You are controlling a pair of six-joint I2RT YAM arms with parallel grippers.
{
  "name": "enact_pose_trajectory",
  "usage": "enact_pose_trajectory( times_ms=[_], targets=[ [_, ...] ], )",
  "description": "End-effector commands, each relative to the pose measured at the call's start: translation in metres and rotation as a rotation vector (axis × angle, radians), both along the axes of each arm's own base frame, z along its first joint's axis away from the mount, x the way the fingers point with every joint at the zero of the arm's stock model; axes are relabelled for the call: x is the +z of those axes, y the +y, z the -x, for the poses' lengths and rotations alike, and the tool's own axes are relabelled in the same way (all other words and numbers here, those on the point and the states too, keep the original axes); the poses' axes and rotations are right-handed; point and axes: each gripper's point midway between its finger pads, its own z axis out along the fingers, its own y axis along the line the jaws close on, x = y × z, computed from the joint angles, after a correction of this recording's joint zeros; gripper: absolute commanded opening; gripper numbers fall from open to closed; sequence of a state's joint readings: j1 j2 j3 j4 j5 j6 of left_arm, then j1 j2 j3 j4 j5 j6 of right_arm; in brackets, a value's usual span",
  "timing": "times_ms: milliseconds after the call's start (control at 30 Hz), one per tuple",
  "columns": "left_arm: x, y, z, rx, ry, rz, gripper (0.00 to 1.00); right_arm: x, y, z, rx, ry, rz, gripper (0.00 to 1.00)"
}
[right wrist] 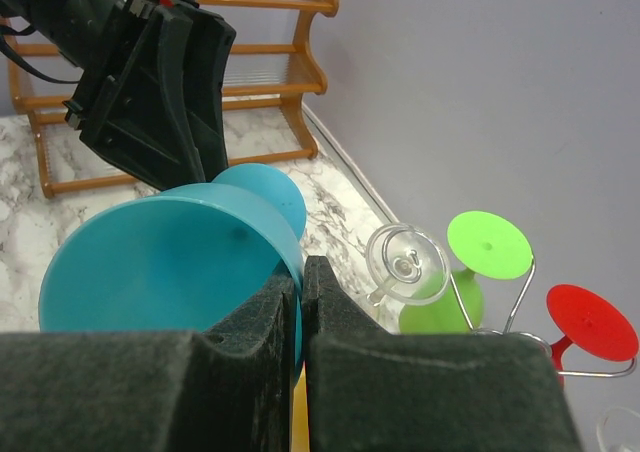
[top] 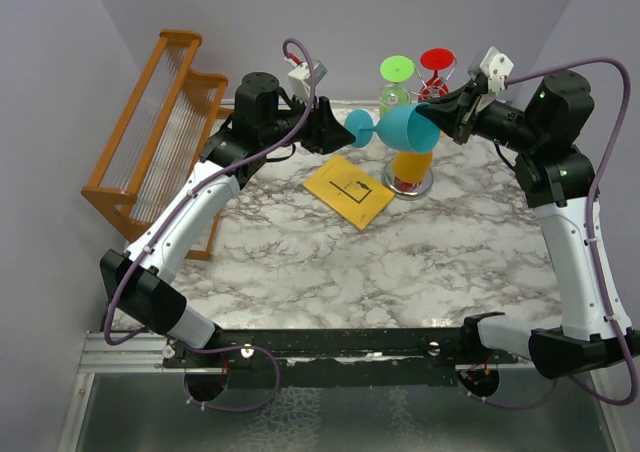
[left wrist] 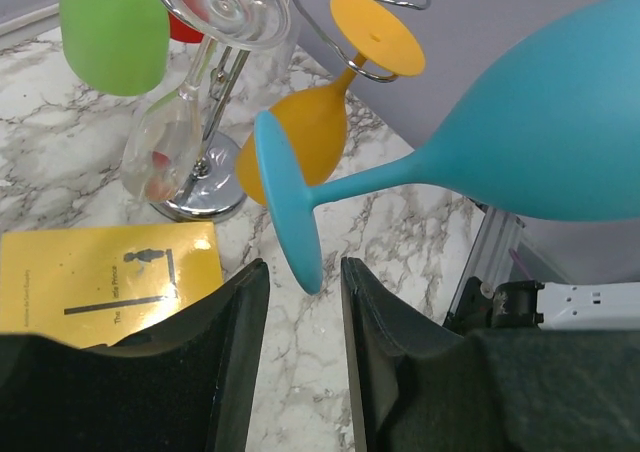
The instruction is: Place the wine glass upside down on the wine glass rack
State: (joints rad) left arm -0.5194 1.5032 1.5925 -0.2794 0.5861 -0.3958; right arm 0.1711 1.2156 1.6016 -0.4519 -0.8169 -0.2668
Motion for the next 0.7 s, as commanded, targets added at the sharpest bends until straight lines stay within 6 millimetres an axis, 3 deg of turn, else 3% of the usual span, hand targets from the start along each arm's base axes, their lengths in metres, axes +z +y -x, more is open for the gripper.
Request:
enact_pose_trajectory(
  times_ms=[0,400,667],
  targets=[
    [0.0057,-0.0038,0.0003,-0.001,0.015,0.025,0.36,0.0106,0.0044,0.0049,0.021,-0.022,-0.024,0.01],
    [0.0039,-0.0102,0.0064,-0.059,0.059,0.082,0.26,0.0090,0.0075,0.0110,0.047,-0.011,-0.047,0.01],
    [0.0017,-0.0051,0.0009,-0.074,0.060,0.112,0.00,0.0022,0.0092,0.0144,0.063,0.001,-0.051,0.01]
  ],
)
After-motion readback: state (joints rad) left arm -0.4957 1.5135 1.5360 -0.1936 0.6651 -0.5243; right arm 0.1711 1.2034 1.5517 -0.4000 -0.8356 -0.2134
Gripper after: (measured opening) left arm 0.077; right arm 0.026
